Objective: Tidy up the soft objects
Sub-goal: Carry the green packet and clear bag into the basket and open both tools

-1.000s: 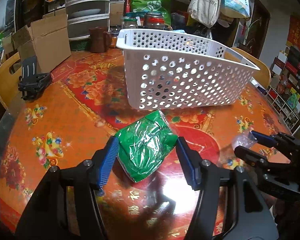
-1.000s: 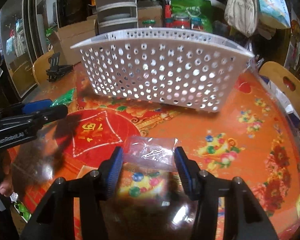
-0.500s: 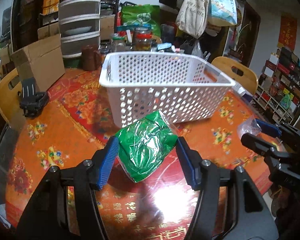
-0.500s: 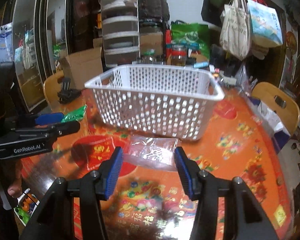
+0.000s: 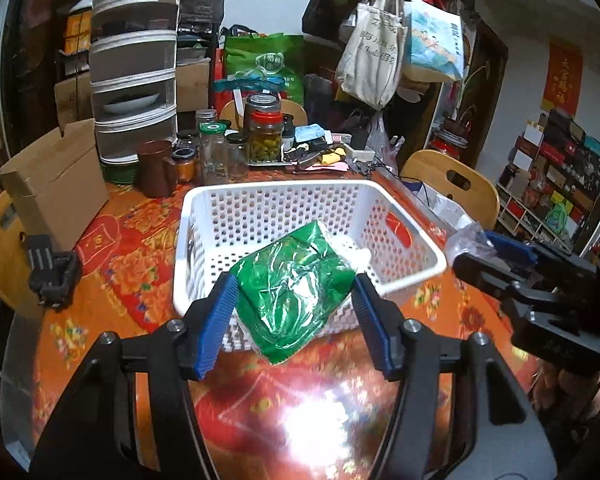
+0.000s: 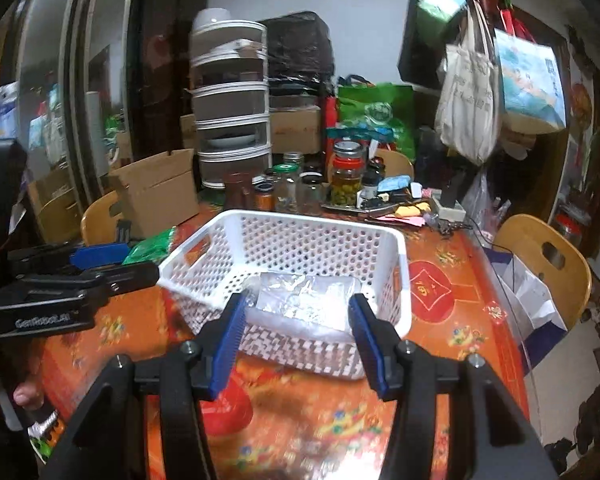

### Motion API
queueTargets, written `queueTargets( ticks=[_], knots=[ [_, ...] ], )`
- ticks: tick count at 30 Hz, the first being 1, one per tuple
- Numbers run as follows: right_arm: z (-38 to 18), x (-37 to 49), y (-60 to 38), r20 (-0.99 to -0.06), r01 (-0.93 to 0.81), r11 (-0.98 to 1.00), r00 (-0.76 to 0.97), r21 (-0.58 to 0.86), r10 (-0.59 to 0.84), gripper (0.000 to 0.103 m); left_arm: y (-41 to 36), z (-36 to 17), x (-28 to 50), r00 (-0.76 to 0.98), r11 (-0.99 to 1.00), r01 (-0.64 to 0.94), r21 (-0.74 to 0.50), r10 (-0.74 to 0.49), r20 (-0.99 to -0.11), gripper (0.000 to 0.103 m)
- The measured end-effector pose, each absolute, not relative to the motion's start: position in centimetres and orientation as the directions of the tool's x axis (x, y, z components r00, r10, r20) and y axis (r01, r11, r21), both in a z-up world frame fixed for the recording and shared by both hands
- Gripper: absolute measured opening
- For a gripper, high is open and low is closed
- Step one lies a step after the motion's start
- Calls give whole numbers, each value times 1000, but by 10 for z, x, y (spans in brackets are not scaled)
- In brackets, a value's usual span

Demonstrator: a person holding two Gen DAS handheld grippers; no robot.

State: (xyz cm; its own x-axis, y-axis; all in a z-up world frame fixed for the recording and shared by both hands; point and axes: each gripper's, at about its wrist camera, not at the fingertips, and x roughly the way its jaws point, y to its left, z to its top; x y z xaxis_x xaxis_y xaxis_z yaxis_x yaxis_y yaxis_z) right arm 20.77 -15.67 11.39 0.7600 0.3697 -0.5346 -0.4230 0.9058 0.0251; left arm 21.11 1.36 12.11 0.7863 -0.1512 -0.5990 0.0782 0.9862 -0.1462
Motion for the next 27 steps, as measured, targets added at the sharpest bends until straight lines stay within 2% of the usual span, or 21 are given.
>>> queueTargets(
  ticks=[7,16,27],
  knots=[
    [104,285,-146,-623,-402,915,707,37,335,53,14,122,293,739,991,39,-129,-115,-664,57],
    [67,344,-122,-707,-400,917,649,-3,281,53,26,65,383,617,993,-30,-116,-73,-784,57],
    [28,381,-108,-781,-380,923,592,-55,198,53,30,17,415,524,996,-43,-82,-47,-850,58]
  ],
)
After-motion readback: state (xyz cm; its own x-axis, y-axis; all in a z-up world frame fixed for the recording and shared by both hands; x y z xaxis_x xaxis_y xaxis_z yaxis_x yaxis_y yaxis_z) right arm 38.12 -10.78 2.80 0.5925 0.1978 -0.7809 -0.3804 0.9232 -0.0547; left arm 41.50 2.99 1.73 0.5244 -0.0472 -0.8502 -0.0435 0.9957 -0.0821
